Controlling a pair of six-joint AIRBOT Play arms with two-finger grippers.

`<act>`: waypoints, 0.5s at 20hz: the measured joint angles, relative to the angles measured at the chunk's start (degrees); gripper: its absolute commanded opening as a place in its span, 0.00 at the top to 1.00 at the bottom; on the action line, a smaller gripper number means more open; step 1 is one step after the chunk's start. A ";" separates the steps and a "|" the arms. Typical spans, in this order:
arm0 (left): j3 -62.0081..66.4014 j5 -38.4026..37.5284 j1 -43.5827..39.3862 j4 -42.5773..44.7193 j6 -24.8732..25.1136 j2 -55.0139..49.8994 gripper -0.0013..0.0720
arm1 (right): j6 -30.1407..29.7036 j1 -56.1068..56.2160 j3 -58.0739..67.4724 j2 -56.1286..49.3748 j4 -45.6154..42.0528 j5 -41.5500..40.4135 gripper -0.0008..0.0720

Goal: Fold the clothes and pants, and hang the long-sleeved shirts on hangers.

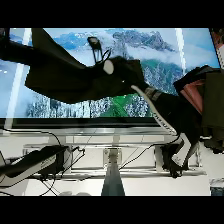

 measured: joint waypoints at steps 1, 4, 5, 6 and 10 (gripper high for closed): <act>0.00 0.35 0.00 -0.74 -0.02 -0.28 0.96 | 0.70 2.05 0.04 -1.18 0.68 -2.10 0.94; -0.24 0.94 -0.02 -5.90 -0.04 -1.95 0.96 | 1.81 5.22 0.09 -3.19 -0.48 -4.76 0.94; -0.39 1.20 -0.04 -8.92 -0.07 -2.91 0.96 | 1.79 5.22 0.07 -3.28 -2.14 -4.22 0.94; -0.55 1.36 -0.11 -11.98 -0.07 -4.07 0.96 | 0.90 4.72 0.07 -2.99 -3.82 -3.02 0.94; -0.83 3.89 -2.40 -24.48 -0.17 -10.78 0.96 | -7.48 -2.75 0.07 1.46 -12.72 8.81 0.94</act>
